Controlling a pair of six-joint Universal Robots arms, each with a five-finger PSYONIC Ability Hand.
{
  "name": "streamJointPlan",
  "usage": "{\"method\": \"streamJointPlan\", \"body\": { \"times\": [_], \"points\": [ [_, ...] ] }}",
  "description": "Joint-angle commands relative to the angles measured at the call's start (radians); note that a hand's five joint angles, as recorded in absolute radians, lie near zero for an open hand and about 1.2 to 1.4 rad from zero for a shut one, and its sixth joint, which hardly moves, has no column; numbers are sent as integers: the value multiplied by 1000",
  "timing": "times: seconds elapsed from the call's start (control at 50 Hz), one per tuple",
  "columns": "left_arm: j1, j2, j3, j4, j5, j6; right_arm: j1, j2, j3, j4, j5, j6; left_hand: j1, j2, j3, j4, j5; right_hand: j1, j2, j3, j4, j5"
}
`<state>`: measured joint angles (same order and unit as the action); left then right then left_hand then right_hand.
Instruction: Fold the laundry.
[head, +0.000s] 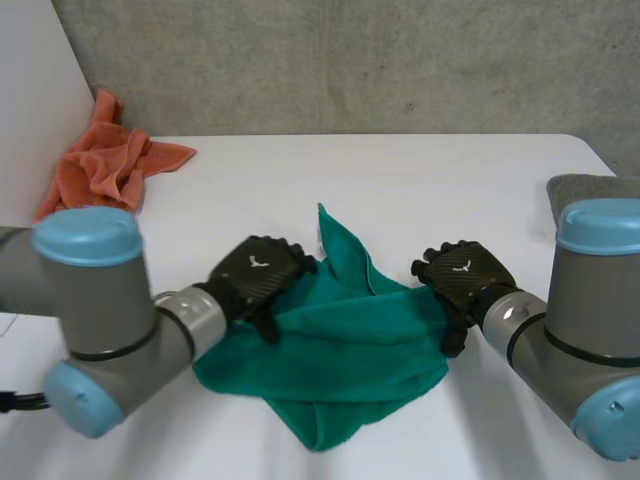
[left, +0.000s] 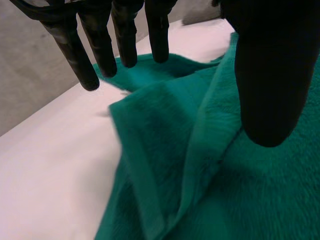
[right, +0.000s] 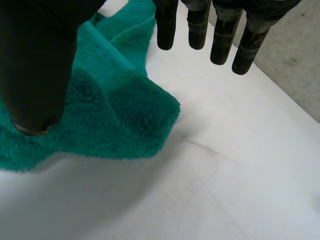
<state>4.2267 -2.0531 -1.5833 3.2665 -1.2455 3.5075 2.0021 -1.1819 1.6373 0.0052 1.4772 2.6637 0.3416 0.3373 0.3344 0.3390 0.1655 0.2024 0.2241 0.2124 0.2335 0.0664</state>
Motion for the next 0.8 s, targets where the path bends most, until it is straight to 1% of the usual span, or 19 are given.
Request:
{"method": "streamJointPlan", "body": {
  "times": [0.02,0.08,0.18,0.2,0.24,0.26,0.34,0.38,0.4,0.46,0.48,0.54,0.56,0.6,0.62,0.68,0.7,0.76,0.8],
  "points": [
    [-50,-145,124,-11,-60,-5,-12,-45,56,-17,-1,-16,191,196,199,194,193,-28,-50,-38,-59,-66],
    [-54,-171,146,-30,-83,-7,-31,-50,68,-31,-1,-16,288,293,296,291,290,-28,-50,-38,-59,-66],
    [-74,-173,163,-36,-126,-9,-71,-59,81,-50,-1,-16,1012,1017,1020,1015,1014,-28,-50,-38,-59,-66],
    [-77,-168,163,-33,-135,-9,-77,-59,79,-53,-1,-16,1054,1059,1061,1057,1056,-28,-50,-38,-59,-66],
    [-83,-151,169,-27,-160,-9,-91,-61,75,-56,-1,-16,1055,1059,1062,1057,1056,-28,-50,-38,-59,-66],
    [-88,-104,172,-24,-187,-9,-106,-61,67,-57,0,-16,1055,1059,1062,1057,1056,-28,-50,-38,-59,-66],
    [-90,28,161,-21,-235,-7,-154,-61,27,-56,-1,-1,1055,1059,1062,1057,1056,-28,-50,-38,-59,-66],
    [-90,77,160,-22,-244,-4,-178,-61,-2,-51,-3,5,1055,1059,1062,1057,1056,-28,-50,-38,-59,-66],
    [-91,129,158,-22,-247,4,-195,-59,-38,-42,-11,11,1055,1059,1062,1057,1056,-28,-50,-38,-59,-66],
    [-90,210,155,-28,-244,10,-213,-51,-95,-13,-47,19,1055,1059,1062,1057,1056,-28,-50,-38,-59,-66],
    [-88,261,151,-34,-243,14,-218,-42,-140,34,-87,18,1055,1059,1062,1057,1056,-28,-50,-38,-59,-66],
    [-88,335,138,-39,-241,25,-224,-21,-226,125,-179,18,1055,1059,1062,1057,1056,-28,-50,-38,-59,-66],
    [-88,358,134,-42,-241,31,-224,7,-290,181,-248,16,1055,1059,1062,1057,1056,-28,-50,-38,-59,-66],
    [-88,421,112,-54,-238,59,-223,51,-362,228,-323,10,1055,1059,1062,1057,1056,-28,-50,-38,-59,-66],
    [-87,438,108,-59,-236,70,-217,100,-428,260,-383,4,1055,1059,1062,1057,1056,-28,-50,-38,-59,-66],
    [-87,494,88,-77,-224,126,-213,166,-535,315,-460,-24,1055,1059,1062,1057,1056,-28,-50,-38,-59,-66],
    [-87,507,80,-82,-224,143,-209,209,-607,346,-504,-54,1055,1059,1062,1057,1056,-28,-50,-38,-59,-66],
    [-90,553,59,-100,-223,192,-204,278,-700,404,-564,-100,1055,1059,1062,1057,1056,-28,-50,-38,-59,-66],
    [-90,582,48,-113,-224,211,-201,362,-789,476,-609,-130,1055,1059,1062,1057,1056,-28,-50,-38,-59,-66]
  ]
}}
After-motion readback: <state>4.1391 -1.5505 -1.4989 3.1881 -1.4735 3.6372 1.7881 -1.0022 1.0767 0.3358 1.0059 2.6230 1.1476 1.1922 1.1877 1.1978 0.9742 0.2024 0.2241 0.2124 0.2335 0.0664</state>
